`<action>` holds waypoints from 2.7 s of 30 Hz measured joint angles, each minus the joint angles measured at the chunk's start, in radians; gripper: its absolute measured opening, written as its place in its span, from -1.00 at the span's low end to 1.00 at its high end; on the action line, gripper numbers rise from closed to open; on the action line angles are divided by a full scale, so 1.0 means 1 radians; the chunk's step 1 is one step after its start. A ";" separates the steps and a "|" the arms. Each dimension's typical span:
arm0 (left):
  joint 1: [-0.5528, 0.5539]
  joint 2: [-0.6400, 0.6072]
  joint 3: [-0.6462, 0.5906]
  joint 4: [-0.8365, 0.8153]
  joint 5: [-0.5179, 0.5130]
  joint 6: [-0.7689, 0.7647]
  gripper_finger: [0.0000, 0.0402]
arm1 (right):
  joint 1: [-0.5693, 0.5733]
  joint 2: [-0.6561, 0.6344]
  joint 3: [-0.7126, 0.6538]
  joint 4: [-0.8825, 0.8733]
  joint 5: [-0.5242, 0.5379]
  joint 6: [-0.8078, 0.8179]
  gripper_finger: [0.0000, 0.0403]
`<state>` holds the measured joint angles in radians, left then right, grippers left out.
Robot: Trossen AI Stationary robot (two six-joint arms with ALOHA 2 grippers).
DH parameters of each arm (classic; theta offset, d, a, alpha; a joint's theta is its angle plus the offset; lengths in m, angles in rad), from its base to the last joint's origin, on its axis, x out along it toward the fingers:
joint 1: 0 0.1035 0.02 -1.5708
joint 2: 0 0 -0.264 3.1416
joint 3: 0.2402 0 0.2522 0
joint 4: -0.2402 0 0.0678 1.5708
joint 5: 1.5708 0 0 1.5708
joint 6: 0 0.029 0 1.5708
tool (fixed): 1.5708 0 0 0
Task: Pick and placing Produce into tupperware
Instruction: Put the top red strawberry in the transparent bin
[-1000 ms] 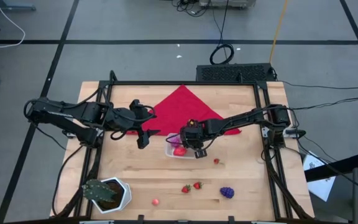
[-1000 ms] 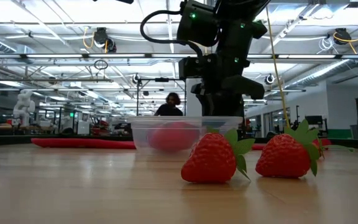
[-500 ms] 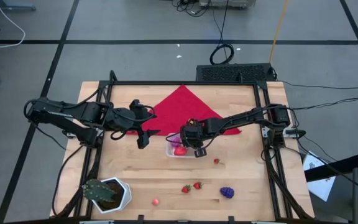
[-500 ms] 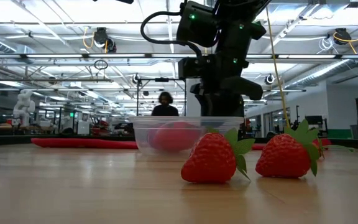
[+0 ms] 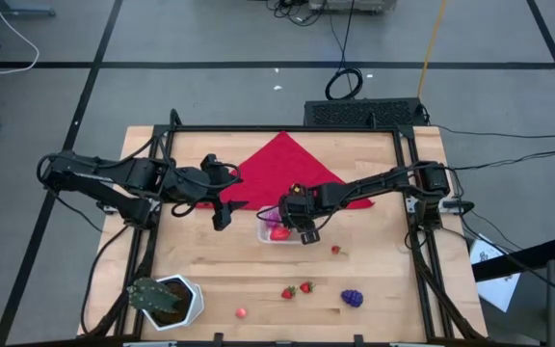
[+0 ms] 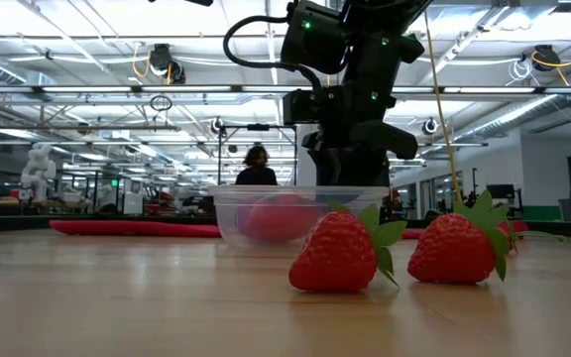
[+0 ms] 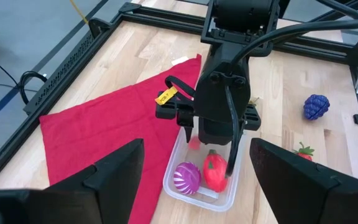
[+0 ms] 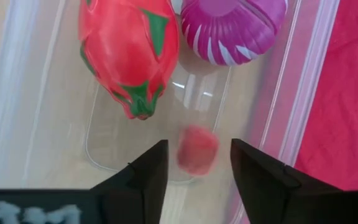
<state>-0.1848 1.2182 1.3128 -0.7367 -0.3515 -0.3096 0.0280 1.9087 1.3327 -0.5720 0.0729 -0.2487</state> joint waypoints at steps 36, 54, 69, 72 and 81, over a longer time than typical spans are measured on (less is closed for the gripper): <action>-0.001 0.000 0.000 0.000 0.011 -0.052 0.48 | 0.166 -0.002 0.206 -0.299 0.113 0.083 -0.12; -0.138 0.000 0.000 -0.015 0.013 -0.100 0.48 | 0.433 -0.002 0.210 -0.589 0.108 0.404 -0.12; -0.153 0.000 0.000 -0.015 0.009 -0.115 0.48 | 0.344 -0.002 0.086 -0.556 0.007 0.548 -0.12; -0.153 0.000 0.000 -0.015 0.009 -0.109 0.48 | 0.334 -0.002 0.081 -0.544 -0.001 0.555 -0.12; -0.153 0.000 0.000 -0.018 0.009 -0.104 0.48 | 0.312 -0.002 0.052 -0.519 -0.053 0.570 -0.12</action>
<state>-0.3382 1.2182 1.3125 -0.7544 -0.3428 -0.4138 0.3396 1.9064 1.3850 -1.0909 0.0196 0.3212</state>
